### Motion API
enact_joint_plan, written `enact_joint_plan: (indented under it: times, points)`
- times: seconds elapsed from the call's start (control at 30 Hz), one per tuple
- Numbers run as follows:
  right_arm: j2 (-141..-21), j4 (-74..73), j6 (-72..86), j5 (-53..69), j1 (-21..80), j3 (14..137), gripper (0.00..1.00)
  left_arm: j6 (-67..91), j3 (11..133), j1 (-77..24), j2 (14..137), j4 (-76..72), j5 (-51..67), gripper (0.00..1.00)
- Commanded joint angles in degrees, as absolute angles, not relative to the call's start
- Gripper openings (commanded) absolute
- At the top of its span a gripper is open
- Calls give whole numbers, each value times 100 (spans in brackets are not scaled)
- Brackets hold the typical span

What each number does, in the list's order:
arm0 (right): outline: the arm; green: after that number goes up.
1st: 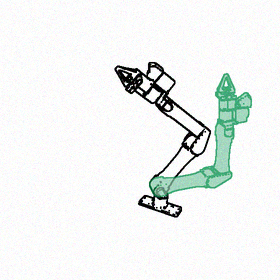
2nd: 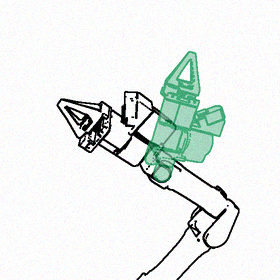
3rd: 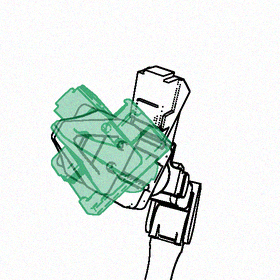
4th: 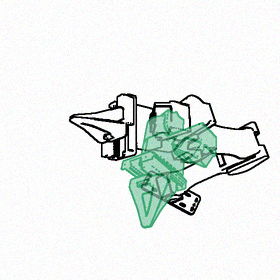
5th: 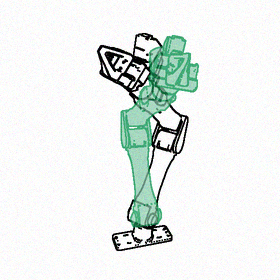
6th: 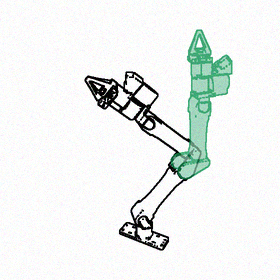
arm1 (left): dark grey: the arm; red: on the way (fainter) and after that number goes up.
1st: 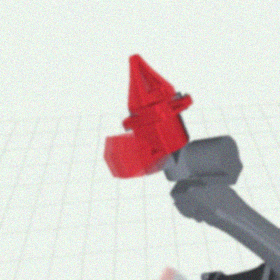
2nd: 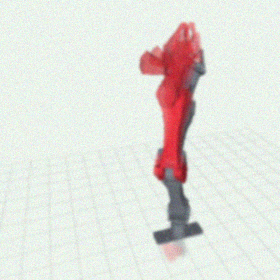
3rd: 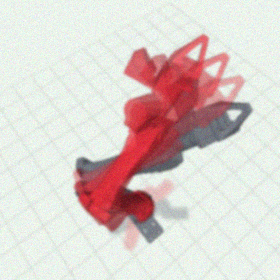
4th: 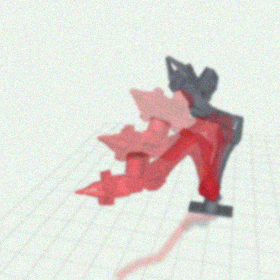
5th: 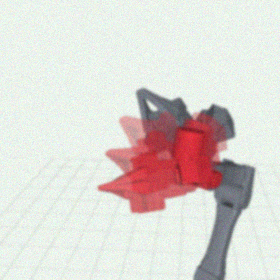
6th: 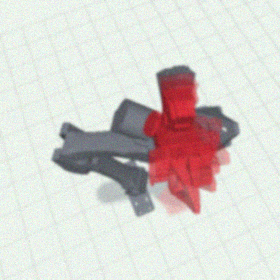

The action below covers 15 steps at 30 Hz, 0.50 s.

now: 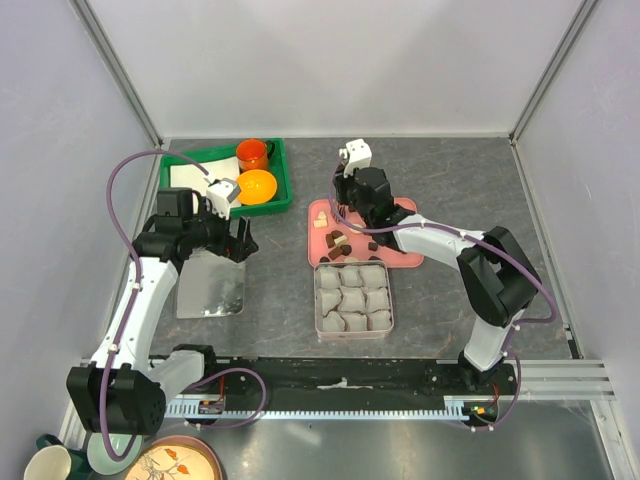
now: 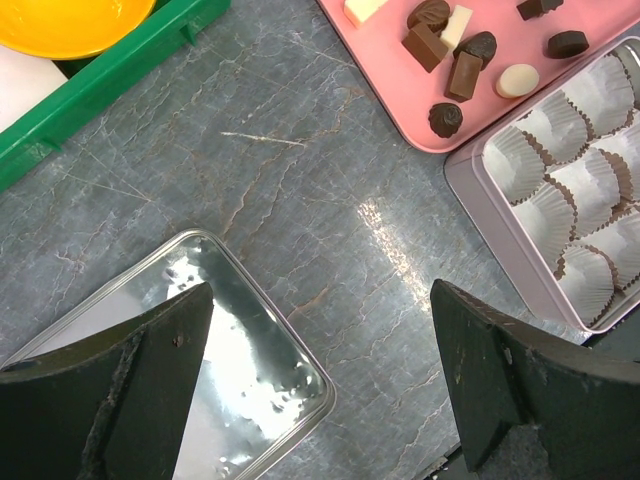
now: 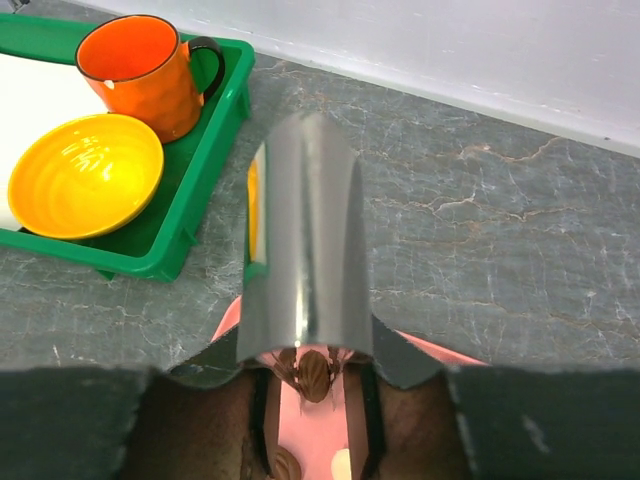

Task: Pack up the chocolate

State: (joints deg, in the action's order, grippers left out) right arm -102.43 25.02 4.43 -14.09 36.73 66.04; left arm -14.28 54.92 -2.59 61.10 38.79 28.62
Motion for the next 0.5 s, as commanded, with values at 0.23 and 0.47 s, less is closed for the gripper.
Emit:
enact_joint_plan:
  times: [0.23, 0.47]
  points:
    - [-8923, 2154, 237, -652, 3656, 6461, 16, -1626, 5414, -220, 5977, 3744, 2751, 96]
    - [-7437, 1346, 88, -212, 4094, 5775, 11, -1635, 5309, -220, 5871, 3806, 2672, 96]
